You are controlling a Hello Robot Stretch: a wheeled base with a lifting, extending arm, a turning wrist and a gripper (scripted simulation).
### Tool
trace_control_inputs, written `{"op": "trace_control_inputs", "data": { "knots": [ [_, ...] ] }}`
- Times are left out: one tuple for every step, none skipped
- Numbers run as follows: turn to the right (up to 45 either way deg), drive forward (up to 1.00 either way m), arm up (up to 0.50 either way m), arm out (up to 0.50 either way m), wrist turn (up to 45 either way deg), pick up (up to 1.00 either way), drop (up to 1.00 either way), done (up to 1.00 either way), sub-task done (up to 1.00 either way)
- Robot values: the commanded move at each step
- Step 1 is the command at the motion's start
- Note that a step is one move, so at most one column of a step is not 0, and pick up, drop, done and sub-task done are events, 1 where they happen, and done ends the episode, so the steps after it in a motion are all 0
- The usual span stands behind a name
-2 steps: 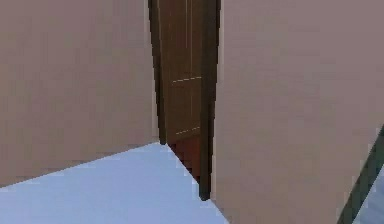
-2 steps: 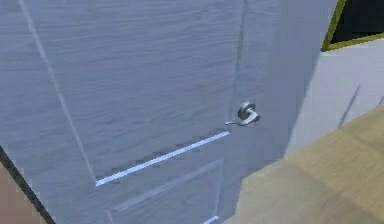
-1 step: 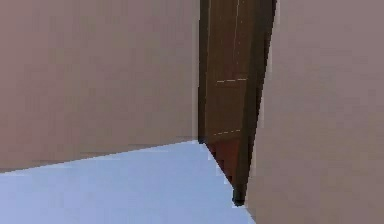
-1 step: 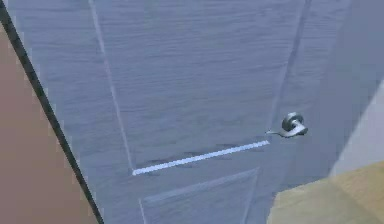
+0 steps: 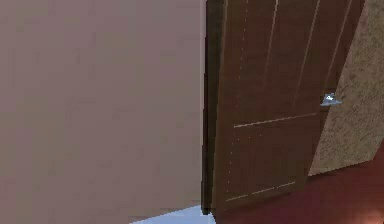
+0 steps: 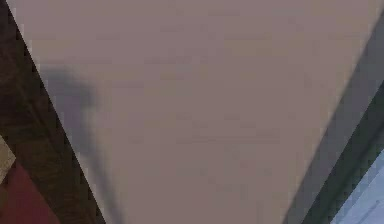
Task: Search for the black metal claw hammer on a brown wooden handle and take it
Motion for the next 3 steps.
{"op": "trace_control_inputs", "data": {
  "knots": [
    [-9.0, 0.0, 0.0, 0.0, 0.0, 0.0, 0.0, 0.0, 0.0],
    [0.0, 0.25, 0.0, 0.0, 0.0, 0.0, 0.0, 0.0, 0.0],
    [45.0, 0.0, 0.0, 0.0, 0.0, 0.0, 0.0, 0.0, 0.0]
  ]
}}
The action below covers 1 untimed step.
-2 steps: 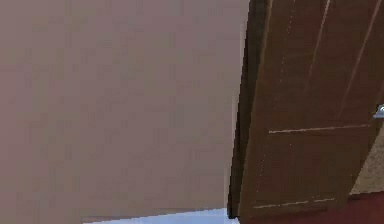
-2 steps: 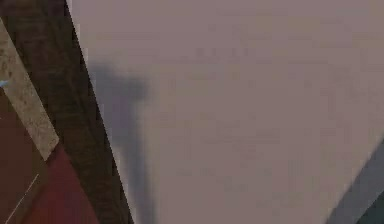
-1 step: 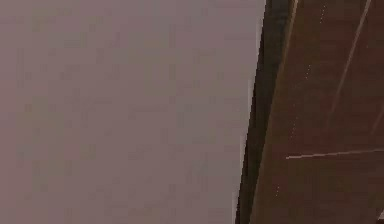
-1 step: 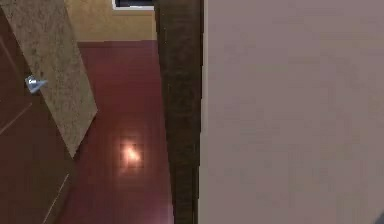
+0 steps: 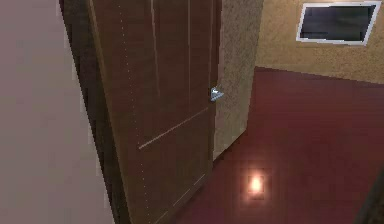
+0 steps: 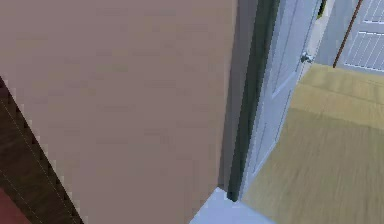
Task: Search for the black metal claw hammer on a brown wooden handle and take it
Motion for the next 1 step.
{"op": "trace_control_inputs", "data": {
  "knots": [
    [3.0, 0.0, 0.0, 0.0, 0.0, 0.0, 0.0, 0.0, 0.0]
  ]
}}
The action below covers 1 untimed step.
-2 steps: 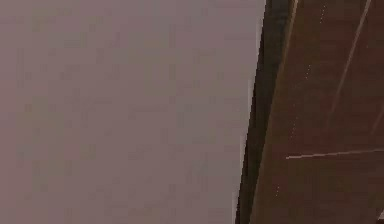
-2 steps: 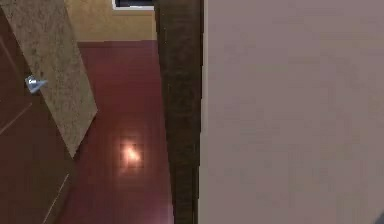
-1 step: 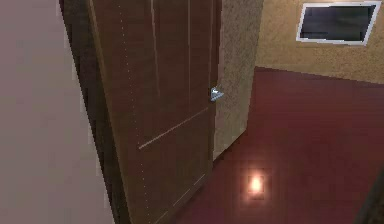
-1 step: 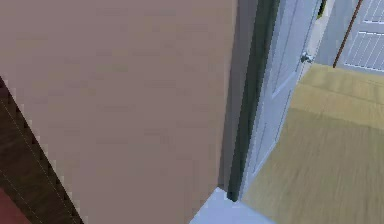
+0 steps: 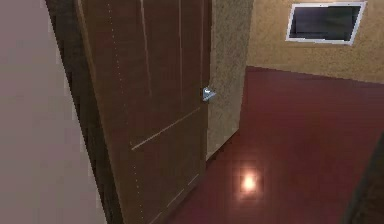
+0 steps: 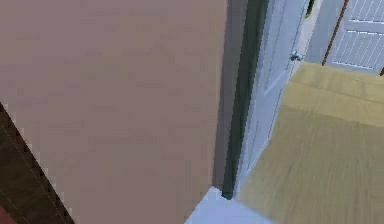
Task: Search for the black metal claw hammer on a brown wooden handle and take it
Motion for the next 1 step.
{"op": "trace_control_inputs", "data": {
  "knots": [
    [-33.0, 0.0, 0.0, 0.0, 0.0, 0.0, 0.0, 0.0, 0.0]
  ]
}}
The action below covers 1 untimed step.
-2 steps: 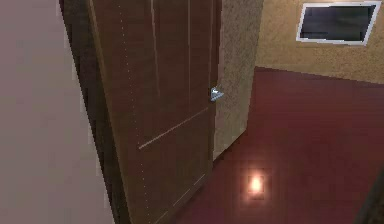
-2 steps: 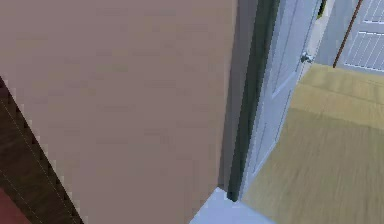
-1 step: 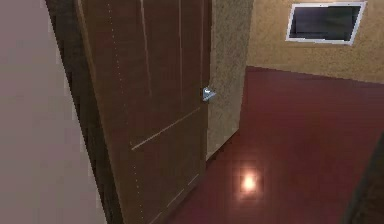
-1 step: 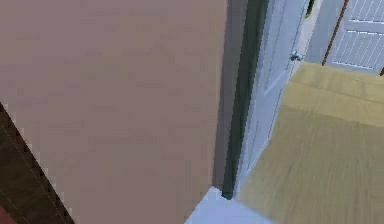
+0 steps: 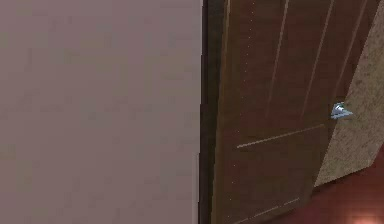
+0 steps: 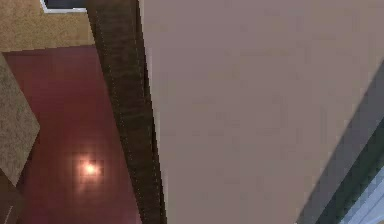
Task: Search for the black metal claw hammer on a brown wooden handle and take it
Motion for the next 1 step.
{"op": "trace_control_inputs", "data": {
  "knots": [
    [0.0, 0.05, 0.0, 0.0, 0.0, 0.0, 0.0, 0.0, 0.0]
  ]
}}
